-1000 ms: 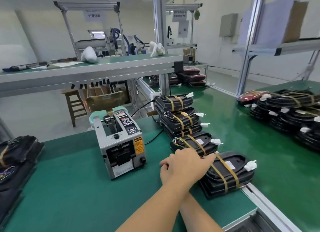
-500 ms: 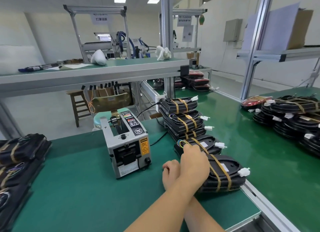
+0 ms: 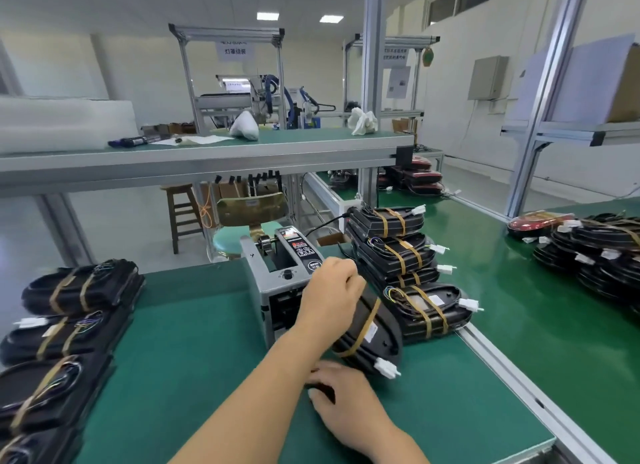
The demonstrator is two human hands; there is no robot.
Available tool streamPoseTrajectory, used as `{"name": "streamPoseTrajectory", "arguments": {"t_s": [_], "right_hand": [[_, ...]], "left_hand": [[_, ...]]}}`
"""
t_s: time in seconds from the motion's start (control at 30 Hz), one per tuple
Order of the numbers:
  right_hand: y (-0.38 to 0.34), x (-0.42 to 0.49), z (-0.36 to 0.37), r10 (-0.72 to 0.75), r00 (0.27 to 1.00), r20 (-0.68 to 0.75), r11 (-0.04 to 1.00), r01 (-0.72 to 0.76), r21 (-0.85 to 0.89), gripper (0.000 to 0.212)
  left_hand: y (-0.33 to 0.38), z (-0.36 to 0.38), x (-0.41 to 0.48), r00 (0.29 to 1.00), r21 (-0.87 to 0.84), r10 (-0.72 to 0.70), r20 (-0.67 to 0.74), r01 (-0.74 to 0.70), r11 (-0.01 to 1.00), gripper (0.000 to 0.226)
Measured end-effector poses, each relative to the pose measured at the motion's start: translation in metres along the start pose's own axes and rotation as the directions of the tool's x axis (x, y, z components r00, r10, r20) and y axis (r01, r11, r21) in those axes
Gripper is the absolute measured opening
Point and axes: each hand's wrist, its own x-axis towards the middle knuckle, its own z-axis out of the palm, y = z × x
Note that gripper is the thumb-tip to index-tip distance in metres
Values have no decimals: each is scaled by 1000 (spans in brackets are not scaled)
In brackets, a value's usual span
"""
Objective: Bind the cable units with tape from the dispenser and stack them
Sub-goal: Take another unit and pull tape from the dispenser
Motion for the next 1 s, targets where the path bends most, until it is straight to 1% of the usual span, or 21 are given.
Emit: {"name": "streamPoseTrajectory", "arguments": {"t_s": [0.07, 0.13, 0.2, 0.27, 0.33, 0.4, 0.43, 0.47, 0.5, 0.53, 0.57, 0.6, 0.63, 0.67, 0.7, 0.73, 0.8, 0.87, 0.93, 1.0], "right_hand": [[-5, -2, -3, 12, 998, -67, 997, -7, 77, 26], [-12, -5, -7, 57, 989, -134, 978, -28, 208, 25], [-12, -6, -10, 102, 974, -201, 936, -25, 351, 24], [-10, -5, -13, 165, 942, -294, 873, -1, 488, 23], [-3, -4, -19, 306, 875, -374, 758, 13, 652, 26], [7, -2, -25, 452, 774, -444, 661, 43, 749, 38], [11, -1, -27, 505, 722, -473, 647, 46, 761, 43], [13, 1, -29, 528, 687, -500, 670, 25, 742, 43], [14, 3, -31, 518, 680, -519, 711, -6, 703, 36], [12, 5, -32, 490, 696, -525, 749, -28, 662, 25], [6, 8, -35, 453, 735, -505, 777, -48, 628, 18], [3, 11, -37, 403, 786, -469, 805, -60, 590, 36], [1, 16, -40, 343, 846, -408, 827, -66, 559, 59], [-4, 22, -42, 286, 899, -332, 843, -72, 533, 77], [-11, 28, -43, 237, 941, -242, 848, -79, 523, 88], [-17, 33, -43, 197, 968, -155, 838, -84, 539, 92], [-24, 43, -40, 137, 990, -28, 771, -89, 630, 84], [-30, 51, -32, 121, 992, 33, 696, -109, 709, 71], [-38, 54, -22, 136, 990, 34, 629, -113, 769, 63], [-44, 55, -8, 154, 988, 23, 573, -108, 812, 59]], "left_hand": [[-10, -17, -2, 1000, 36, 23, 4, -24, 999, 34], [-19, -30, -2, 1000, 37, 29, -6, -29, 999, 31], [-25, -38, -3, 999, 34, 46, -14, -46, 998, 31], [-28, -44, -5, 998, 27, 61, -20, -60, 998, 33], [-30, -49, -6, 997, 27, 73, -31, -72, 997, 37], [-29, -55, -6, 994, 42, 92, -54, -89, 995, 39], [-28, -58, -7, 993, 59, 106, -59, -102, 993, 40], [-27, -61, -7, 992, 82, 117, -50, -113, 990, 40], [-27, -63, -7, 991, 105, 129, -32, -125, 987, 39], [-28, -66, -7, 990, 127, 139, -2, -138, 982, 38], [-29, -70, -8, 988, 145, 149, 35, -153, 978, 34], [-32, -73, -9, 985, 158, 157, 77, -167, 973, 29], [-34, -76, -10, 979, 168, 167, 115, -185, 968, 23], [-36, -79, -11, 973, 176, 180, 146, -205, 963, 19], [-37, -82, -12, 965, 182, 199, 171, -229, 956, 17], [-38, -85, -13, 957, 189, 217, 195, -254, 949, 16], [-37, -89, -16, 944, 204, 241, 227, -288, 936, 15], [-39, -92, -21, 939, 218, 256, 228, -306, 927, 15], [-43, -95, -27, 939, 235, 279, 202, -324, 916, 18], [-48, -100, -33, 938, 268, 295, 181, -335, 903, 27]]}}
